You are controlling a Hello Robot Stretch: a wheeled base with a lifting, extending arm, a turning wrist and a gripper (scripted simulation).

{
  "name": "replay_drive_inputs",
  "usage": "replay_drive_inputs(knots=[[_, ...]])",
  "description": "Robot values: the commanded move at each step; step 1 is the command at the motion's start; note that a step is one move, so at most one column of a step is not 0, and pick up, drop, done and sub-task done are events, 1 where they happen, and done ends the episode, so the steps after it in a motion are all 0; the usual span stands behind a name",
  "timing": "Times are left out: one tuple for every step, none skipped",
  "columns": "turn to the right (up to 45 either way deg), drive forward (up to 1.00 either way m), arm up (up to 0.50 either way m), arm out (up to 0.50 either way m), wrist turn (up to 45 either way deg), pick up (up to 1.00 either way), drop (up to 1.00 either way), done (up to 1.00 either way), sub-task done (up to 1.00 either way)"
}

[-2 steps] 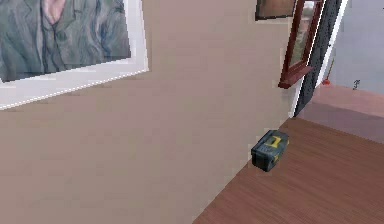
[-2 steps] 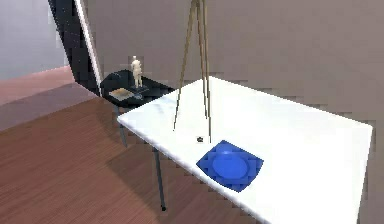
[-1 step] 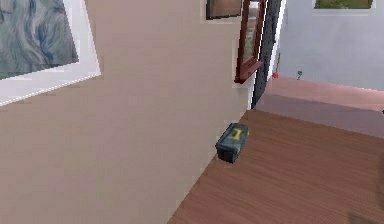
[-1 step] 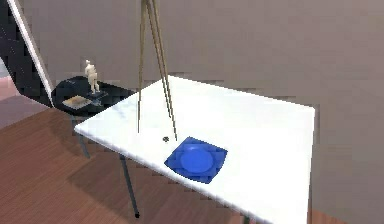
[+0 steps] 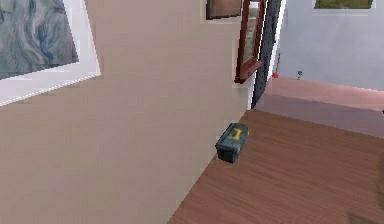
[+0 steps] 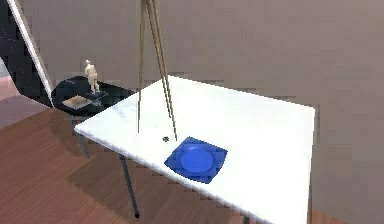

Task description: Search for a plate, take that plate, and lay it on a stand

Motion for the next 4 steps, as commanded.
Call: replay_drive_inputs(knots=[[0.0, 0.0, 0.38, 0.0, 0.0, 0.0, 0.0, 0.0, 0.0], [0.0, 0.0, 0.0, 0.18, 0.0, 0.0, 0.0, 0.0, 0.0], [0.0, 0.0, 0.0, 0.0, 45.0, 0.0, 0.0, 0.0, 0.0], [0.0, 0.0, 0.0, 0.0, 45.0, 0.0, 0.0, 0.0, 0.0]])
